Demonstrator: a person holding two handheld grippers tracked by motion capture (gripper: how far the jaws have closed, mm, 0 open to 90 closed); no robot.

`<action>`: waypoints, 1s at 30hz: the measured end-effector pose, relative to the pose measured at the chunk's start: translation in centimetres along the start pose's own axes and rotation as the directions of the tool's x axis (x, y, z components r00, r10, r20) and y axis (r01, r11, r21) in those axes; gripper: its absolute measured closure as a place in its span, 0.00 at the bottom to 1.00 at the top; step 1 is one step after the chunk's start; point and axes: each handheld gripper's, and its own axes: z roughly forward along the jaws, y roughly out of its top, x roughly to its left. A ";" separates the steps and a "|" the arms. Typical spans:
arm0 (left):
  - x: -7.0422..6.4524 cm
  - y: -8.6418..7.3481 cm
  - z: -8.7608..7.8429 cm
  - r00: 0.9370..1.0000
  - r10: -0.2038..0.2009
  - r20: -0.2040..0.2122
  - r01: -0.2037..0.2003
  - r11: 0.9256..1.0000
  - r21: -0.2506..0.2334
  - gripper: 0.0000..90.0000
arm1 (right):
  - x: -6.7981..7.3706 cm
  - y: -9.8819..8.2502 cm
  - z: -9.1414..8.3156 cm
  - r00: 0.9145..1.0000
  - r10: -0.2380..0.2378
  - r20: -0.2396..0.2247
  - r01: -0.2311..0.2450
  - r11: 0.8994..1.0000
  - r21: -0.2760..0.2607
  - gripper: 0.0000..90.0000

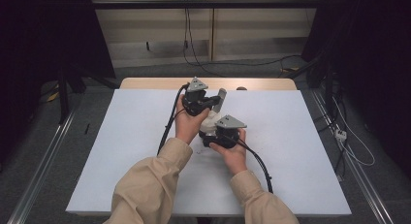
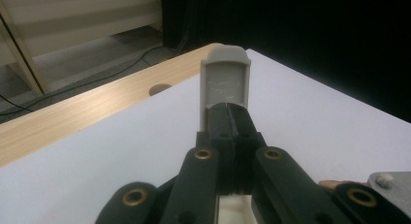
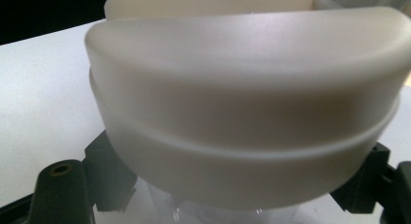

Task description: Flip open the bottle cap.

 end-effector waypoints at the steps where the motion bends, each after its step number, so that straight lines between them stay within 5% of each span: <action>1: 0.0 0.0 0.0 1.000 -0.001 0.000 0.001 1.000 -0.002 1.00 | 0.0 0.0 0.0 1.000 0.000 0.000 0.000 1.000 0.000 0.22; 30: 0.2 -0.3 0.7 1.000 -0.006 0.005 0.006 1.000 0.018 1.00 | 0.0 0.0 0.0 1.000 -0.001 -0.004 0.001 1.000 -0.002 0.22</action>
